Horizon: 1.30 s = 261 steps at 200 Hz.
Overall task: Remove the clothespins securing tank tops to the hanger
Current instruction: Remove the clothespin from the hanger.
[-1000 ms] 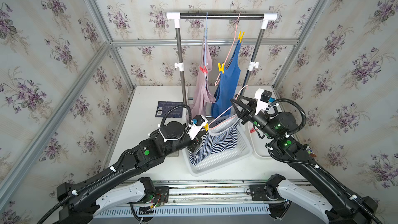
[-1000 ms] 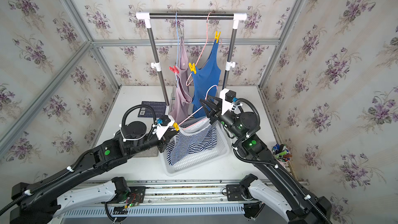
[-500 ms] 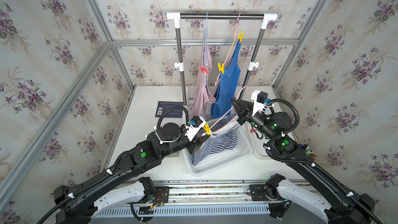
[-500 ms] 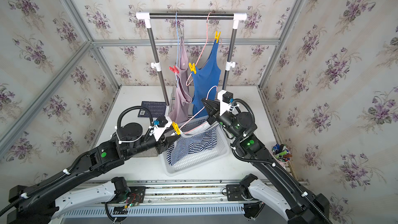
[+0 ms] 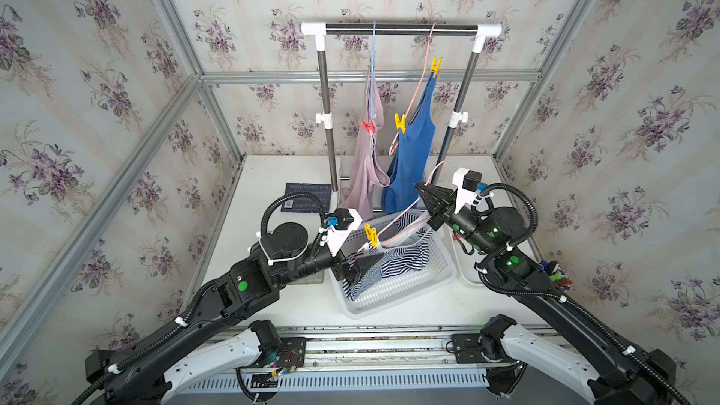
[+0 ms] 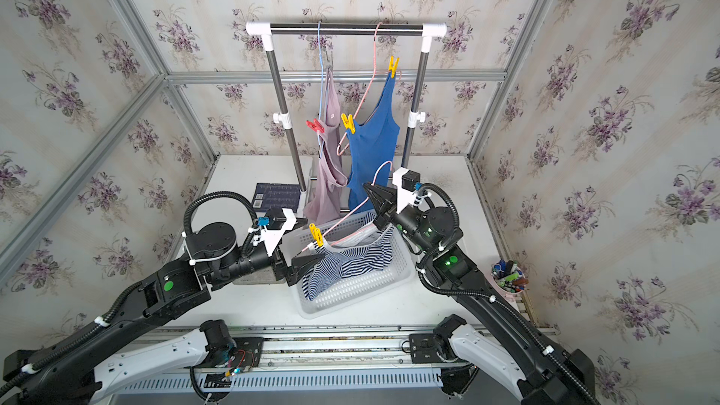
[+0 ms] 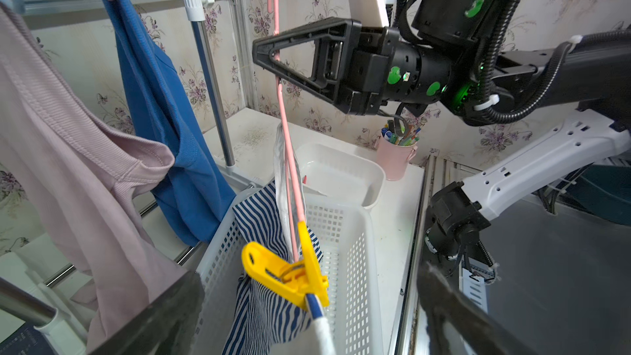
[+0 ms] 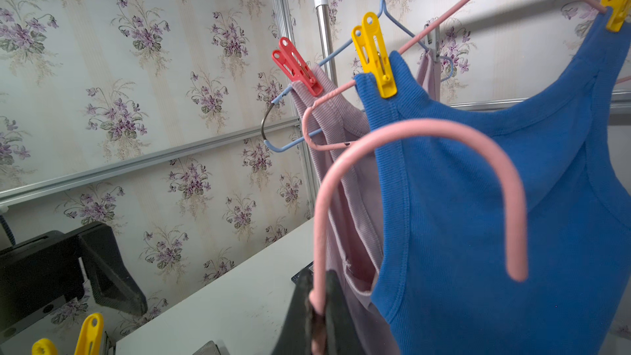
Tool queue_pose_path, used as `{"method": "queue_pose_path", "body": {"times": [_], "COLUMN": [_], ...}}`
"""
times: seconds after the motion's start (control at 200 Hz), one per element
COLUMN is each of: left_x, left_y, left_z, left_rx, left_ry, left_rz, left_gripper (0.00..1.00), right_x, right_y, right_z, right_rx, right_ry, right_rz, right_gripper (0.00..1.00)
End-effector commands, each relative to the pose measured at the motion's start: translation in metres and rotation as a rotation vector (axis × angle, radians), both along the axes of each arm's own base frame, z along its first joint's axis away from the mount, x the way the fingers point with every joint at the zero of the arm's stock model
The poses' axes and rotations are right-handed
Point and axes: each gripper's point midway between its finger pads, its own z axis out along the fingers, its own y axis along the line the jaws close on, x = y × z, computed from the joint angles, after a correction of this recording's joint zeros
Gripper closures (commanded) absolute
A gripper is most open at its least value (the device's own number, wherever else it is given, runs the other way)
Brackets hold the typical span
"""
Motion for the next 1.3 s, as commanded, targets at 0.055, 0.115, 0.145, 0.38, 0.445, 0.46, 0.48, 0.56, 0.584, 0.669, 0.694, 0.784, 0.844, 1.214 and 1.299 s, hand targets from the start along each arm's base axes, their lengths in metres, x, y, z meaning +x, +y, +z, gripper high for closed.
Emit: {"method": "queue_pose_path", "body": {"times": [0.055, 0.115, 0.145, 0.38, 0.445, 0.46, 0.48, 0.56, 0.584, 0.669, 0.694, 0.784, 0.844, 1.214, 1.299], "left_x": [-0.002, 0.000, 0.004, 0.017, 0.019, 0.020, 0.020, 0.020, 0.020, 0.024, 0.025, 0.027, 0.028, 0.035, 0.039], "left_y": [-0.011, -0.015, -0.015, -0.021, -0.024, -0.024, -0.025, -0.029, -0.030, -0.031, -0.031, -0.030, -0.030, -0.024, -0.019], "left_z": [0.010, 0.010, 0.010, 0.015, 0.014, 0.013, 0.012, 0.010, 0.009, 0.006, 0.006, 0.004, 0.003, -0.005, -0.003], "left_rx": [-0.047, -0.050, -0.053, -0.090, -0.084, -0.082, -0.080, -0.074, -0.073, -0.067, -0.067, -0.062, -0.060, -0.039, -0.040], "left_ry": [0.057, 0.084, 0.099, 0.188, 0.194, 0.196, 0.200, 0.212, 0.215, 0.220, 0.222, 0.219, 0.219, 0.187, 0.170], "left_rz": [-0.059, -0.068, -0.063, -0.082, -0.084, -0.084, -0.087, -0.103, -0.105, -0.091, -0.084, -0.074, -0.070, -0.019, 0.012], "left_gripper": [0.03, 0.07, 0.09, 0.26, 0.33, 0.35, 0.38, 0.44, 0.50, 0.58, 0.59, 0.69, 0.77, 1.00, 1.00], "right_x": [-0.001, 0.000, 0.000, 0.002, 0.002, 0.002, 0.003, 0.004, 0.004, 0.006, 0.006, 0.008, 0.009, 0.017, 0.020], "right_y": [-0.006, -0.006, -0.007, -0.012, -0.013, -0.014, -0.014, -0.015, -0.015, -0.014, -0.014, -0.013, -0.014, -0.010, -0.010], "right_z": [0.018, 0.017, 0.017, 0.015, 0.014, 0.015, 0.014, 0.014, 0.014, 0.013, 0.012, 0.009, 0.007, -0.010, -0.018], "right_rx": [0.043, 0.041, 0.041, 0.038, 0.037, 0.040, 0.039, 0.036, 0.036, 0.029, 0.024, 0.018, 0.017, -0.027, -0.046], "right_ry": [-0.058, -0.056, -0.058, -0.067, -0.067, -0.068, -0.067, -0.069, -0.069, -0.069, -0.067, -0.061, -0.058, -0.019, -0.001], "right_rz": [-0.026, -0.031, -0.034, -0.068, -0.076, -0.079, -0.081, -0.090, -0.093, -0.097, -0.096, -0.101, -0.105, -0.115, -0.123], "right_gripper": [1.00, 1.00, 1.00, 1.00, 1.00, 1.00, 1.00, 1.00, 1.00, 1.00, 1.00, 1.00, 1.00, 1.00, 1.00]}}
